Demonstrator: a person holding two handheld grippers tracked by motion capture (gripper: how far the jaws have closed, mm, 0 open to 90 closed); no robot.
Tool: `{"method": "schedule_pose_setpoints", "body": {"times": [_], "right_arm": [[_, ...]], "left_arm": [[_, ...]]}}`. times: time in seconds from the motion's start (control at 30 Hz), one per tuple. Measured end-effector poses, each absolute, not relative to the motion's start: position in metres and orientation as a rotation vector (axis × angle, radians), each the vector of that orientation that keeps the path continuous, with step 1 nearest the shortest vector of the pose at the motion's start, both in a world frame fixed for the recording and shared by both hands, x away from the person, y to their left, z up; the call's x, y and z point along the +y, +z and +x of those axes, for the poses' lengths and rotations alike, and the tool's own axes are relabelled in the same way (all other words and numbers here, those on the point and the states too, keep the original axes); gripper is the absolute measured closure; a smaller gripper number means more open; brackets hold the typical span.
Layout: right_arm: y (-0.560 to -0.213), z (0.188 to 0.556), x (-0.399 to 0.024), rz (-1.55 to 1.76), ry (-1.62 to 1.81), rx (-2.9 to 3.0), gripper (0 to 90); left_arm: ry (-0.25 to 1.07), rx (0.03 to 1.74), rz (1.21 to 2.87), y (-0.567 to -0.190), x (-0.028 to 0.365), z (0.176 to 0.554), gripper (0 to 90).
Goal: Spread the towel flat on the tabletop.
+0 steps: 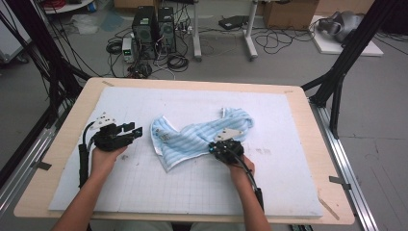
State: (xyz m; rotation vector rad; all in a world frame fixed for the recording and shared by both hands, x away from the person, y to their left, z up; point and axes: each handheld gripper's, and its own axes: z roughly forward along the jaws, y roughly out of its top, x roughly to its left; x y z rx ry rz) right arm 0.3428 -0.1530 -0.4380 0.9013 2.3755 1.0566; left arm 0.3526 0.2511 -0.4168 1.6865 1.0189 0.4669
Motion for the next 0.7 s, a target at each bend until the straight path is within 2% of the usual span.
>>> {"method": "schedule_pose_setpoints", "body": {"times": [0.33,0.43,0.6,0.7], "right_arm": [[-0.427,0.337,-0.224,1.045,0.915,2.244,85.2],[-0.43,0.337,-0.24,1.153,0.855,2.164,82.8],[-0.429,0.314,-0.244,1.264,0.984,2.04,55.5],[-0.43,0.295,-0.233,1.233,1.074,2.051,49.0]], "left_arm": [[0.45,1.019,1.675,-0.421,0.251,0.339,54.2],[0.441,1.006,1.684,-0.42,0.25,0.332,54.0],[0.45,0.994,1.669,-0.42,0.252,0.318,54.0],[0.452,0.992,1.657,-0.419,0.255,0.309,53.2]]}}
